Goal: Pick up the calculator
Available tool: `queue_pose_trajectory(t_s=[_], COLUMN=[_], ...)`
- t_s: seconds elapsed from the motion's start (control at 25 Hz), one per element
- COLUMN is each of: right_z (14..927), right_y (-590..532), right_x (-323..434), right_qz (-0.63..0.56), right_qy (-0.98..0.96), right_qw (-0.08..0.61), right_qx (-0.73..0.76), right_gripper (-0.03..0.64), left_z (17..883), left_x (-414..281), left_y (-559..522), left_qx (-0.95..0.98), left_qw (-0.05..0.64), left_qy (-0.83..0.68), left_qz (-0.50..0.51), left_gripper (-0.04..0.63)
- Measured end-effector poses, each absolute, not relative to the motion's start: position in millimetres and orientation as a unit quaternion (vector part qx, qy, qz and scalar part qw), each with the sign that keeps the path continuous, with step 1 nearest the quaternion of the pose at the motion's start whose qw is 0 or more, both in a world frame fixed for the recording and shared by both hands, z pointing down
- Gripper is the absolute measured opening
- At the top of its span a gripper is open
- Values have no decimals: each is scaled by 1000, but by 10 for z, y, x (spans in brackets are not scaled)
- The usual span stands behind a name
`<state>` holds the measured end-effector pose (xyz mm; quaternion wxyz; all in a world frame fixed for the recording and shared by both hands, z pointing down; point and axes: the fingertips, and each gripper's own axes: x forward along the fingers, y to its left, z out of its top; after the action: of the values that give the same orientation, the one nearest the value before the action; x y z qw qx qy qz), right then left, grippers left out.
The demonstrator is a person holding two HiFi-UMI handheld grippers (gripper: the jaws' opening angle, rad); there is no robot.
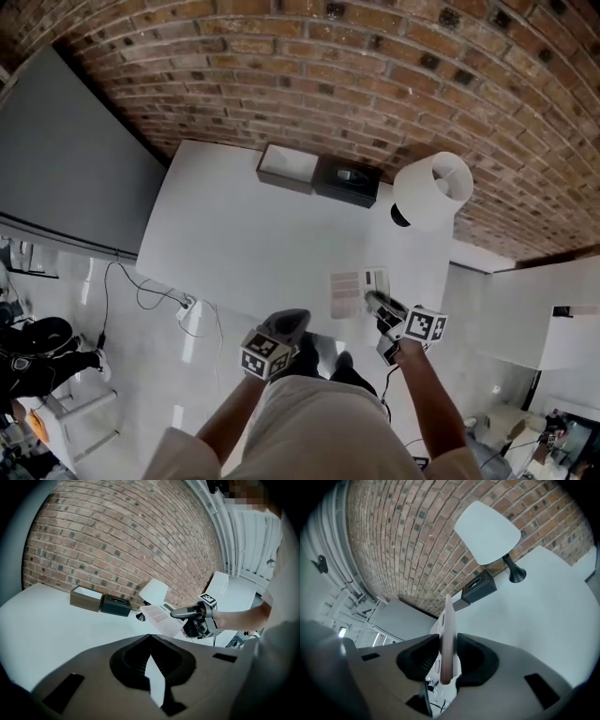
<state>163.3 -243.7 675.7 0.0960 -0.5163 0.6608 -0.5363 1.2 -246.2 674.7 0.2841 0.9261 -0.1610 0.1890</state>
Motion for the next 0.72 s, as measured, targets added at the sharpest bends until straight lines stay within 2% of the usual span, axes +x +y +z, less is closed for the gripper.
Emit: queue_pose_trajectory(t_s=[0.72], right_z=[6120], right_y=[-945], right_x=[1946], right_qz=[-548], right_qy=[685], right_qw=[135], right_qx=[-462], right_gripper=[132], left_z=[6154], left_x=[167], left_y=[-1031], left_qx=[916], left_qw=[283], left_qy=[-253], left_qz=[132], left_gripper=[12])
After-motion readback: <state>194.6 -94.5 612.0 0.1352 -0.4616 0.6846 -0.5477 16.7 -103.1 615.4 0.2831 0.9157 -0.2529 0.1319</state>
